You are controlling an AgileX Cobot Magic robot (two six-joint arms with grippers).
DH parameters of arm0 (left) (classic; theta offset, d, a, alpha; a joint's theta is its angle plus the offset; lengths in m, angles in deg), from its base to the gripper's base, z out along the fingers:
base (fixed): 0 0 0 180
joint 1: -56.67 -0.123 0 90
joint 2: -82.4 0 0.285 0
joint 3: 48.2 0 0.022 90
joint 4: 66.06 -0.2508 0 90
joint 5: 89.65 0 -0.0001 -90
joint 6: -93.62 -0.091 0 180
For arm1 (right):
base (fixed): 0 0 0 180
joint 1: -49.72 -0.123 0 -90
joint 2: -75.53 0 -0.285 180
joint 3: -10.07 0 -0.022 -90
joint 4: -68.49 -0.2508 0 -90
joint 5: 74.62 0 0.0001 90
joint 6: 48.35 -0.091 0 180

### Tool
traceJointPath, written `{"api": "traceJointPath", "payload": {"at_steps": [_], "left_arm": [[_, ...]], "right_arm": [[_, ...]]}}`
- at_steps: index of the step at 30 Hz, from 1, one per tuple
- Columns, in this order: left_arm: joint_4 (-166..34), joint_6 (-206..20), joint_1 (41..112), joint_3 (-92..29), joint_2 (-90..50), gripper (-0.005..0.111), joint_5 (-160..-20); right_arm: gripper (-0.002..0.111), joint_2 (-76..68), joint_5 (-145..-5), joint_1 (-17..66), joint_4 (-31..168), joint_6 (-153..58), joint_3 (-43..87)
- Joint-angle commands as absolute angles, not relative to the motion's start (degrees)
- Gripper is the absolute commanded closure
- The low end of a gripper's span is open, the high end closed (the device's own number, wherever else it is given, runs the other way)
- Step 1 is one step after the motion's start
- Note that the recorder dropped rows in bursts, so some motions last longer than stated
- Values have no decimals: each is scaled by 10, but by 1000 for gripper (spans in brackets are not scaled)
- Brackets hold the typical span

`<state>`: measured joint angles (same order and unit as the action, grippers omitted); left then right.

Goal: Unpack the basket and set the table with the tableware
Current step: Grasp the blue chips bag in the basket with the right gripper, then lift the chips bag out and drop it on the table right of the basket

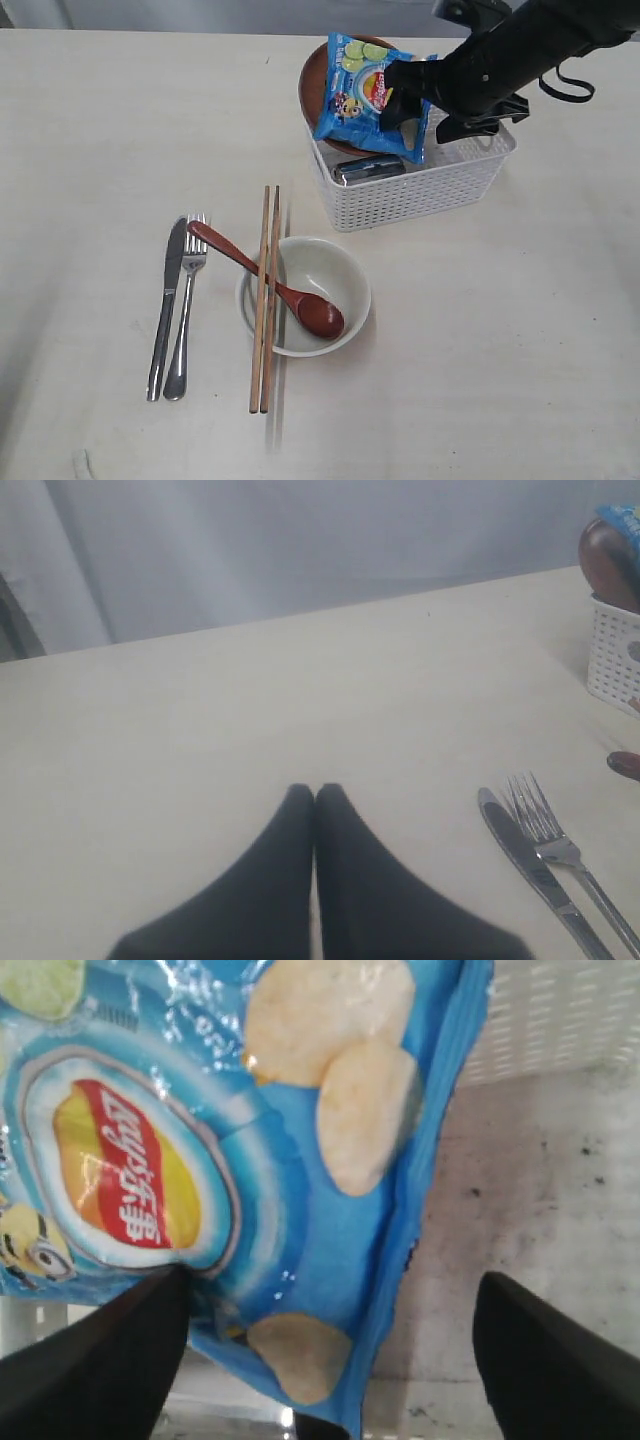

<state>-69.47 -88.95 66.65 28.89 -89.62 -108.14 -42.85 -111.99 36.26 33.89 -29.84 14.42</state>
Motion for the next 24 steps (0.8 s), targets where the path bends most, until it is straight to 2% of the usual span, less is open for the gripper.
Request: {"api": "traceJointPath", "payload": {"at_steps": [1,3,6,13,24], "left_arm": [[-690,-889,665,290,-898,107,-1081],[-690,-889,665,290,-898,107,-1081],[-690,-889,665,290,-898,107,-1081],[-690,-889,665,290,-898,107,-1081],[-690,-889,665,290,-898,107,-1081]], "right_arm": [[35,-433,-1105,365,319,-245,141],[37,-433,-1105,365,304,-226,141],[54,-433,-1105,365,280,-202,141],[109,-432,-1123,365,281,-172,141],[109,-372,-1122,365,309,-172,141]]}}
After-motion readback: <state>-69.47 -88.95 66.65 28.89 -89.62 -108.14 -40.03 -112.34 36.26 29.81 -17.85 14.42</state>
